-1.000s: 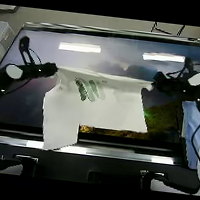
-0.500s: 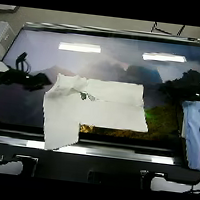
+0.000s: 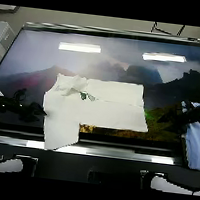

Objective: Fold the clothes and pants, and hang the long-sleeved shirts on hangers.

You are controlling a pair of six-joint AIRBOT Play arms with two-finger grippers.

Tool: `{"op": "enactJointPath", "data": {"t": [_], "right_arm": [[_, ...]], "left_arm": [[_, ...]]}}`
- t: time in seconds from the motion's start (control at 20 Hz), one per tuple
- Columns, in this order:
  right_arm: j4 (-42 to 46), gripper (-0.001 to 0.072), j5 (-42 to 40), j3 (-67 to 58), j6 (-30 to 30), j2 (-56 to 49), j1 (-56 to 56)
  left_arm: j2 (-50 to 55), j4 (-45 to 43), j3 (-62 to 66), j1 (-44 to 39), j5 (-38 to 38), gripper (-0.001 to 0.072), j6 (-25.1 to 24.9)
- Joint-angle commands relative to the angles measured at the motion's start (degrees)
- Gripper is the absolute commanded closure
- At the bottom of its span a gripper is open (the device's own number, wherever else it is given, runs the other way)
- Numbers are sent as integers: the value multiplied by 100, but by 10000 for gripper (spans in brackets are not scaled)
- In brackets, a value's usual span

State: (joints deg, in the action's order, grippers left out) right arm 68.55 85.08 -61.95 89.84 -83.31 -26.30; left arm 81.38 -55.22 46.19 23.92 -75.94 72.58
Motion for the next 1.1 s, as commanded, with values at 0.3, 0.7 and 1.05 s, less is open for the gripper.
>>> {"op": "enactJointPath", "data": {"t": [0.3,0.7,1.05], "right_arm": [[-138,171,-74,212,-197,31,-15],[-955,146,-981,1305,-920,26,-15],[-1189,164,-1285,1436,-1049,-203,688]], "left_arm": [[-2,470,-444,-651,1001,525,-188],[-234,463,-442,-717,695,684,-275],[-439,470,-439,-719,691,685,-153]]}}
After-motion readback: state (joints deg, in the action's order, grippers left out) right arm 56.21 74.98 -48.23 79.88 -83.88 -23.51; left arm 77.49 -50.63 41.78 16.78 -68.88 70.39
